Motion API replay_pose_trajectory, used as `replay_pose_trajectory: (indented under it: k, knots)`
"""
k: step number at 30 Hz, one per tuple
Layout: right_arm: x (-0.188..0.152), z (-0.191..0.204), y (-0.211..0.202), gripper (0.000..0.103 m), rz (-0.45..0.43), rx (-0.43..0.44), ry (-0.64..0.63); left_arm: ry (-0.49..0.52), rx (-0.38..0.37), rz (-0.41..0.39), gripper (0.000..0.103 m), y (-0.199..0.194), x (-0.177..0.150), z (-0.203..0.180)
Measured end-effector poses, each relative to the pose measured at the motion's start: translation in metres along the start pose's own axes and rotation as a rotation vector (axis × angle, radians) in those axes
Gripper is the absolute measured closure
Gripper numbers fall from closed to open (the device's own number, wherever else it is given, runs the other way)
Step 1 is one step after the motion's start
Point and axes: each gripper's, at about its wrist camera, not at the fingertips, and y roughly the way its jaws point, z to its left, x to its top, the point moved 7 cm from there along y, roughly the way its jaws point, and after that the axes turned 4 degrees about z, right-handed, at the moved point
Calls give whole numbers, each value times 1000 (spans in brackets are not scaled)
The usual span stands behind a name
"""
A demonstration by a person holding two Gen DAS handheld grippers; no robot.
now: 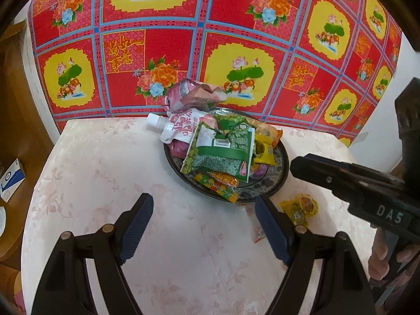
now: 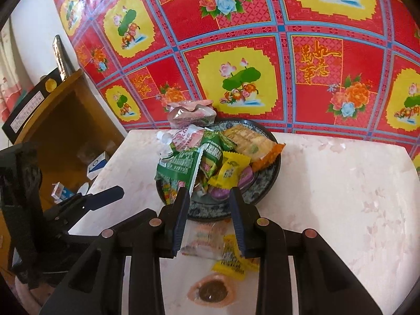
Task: Organize snacks
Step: 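Place the yellow snack packet onto the plate and open the right gripper, then withdraw both grippers from the plate toward the remaining loose snacks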
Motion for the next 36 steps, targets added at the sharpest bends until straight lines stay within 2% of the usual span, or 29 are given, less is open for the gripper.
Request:
replay_pose_trajectory:
  k: [21,36]
  knots:
    - [-37,0,-26,70,7,-25,26,21,-10,23,20,-5,-19,-13]
    - [-78,-26,-34,70,41,-49,111,57,-30,55,20,4,-31,-34]
